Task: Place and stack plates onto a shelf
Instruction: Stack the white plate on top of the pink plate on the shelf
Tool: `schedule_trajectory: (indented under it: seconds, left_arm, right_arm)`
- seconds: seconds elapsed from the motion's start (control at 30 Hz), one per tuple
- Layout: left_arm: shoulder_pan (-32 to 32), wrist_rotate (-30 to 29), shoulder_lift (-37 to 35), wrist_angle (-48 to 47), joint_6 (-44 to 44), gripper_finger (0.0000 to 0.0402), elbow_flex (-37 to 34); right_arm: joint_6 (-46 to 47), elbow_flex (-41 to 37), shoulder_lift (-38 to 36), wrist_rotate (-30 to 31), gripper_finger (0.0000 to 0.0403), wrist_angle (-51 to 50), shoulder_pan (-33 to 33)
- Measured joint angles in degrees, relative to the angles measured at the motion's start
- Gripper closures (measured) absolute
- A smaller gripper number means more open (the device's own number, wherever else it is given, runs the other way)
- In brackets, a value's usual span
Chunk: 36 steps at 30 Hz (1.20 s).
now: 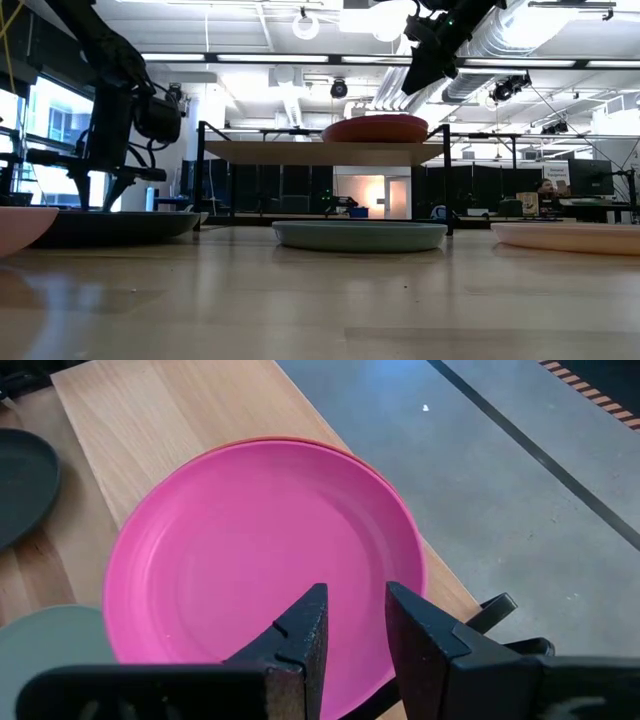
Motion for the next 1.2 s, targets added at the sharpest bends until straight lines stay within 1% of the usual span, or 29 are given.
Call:
schedule_trajectory:
  seconds: [0.17,0.23,0.4,0.57,0.77,1.2]
  left_arm:
    - [0.0,-0.5,0.0,0.0,0.0,0.0377,0.1]
    - [0.0,-0.7,0.0,0.1,0.0,0.0391,0.1]
    - [0.0,-0.5,-0.1,0.2,0.2,0.039,0.2]
    - [0.0,-0.6,-2.3,0.2,3.3,0.0398,0.0]
    - [0.0,-1.3,-7.5,-0.6,3.6,0.0401,0.0]
    - [0.0,-3.7,-21.0,-6.4,3.2,0.0401,-0.2]
  right_arm:
    - [-0.1,0.0,0.0,0.0,0.032,0.0,0.0]
    - [-0.1,0.0,0.0,0.0,0.032,0.0,0.0]
    - [-0.7,0.0,0.0,0.0,0.032,0.0,0.0]
    - [-1.6,0.0,0.0,0.0,0.032,0.0,0.0]
    - [-1.6,0.0,0.0,0.0,0.032,0.0,0.0]
    - [-1.6,0.0,0.0,0.0,0.032,0.0,0.0]
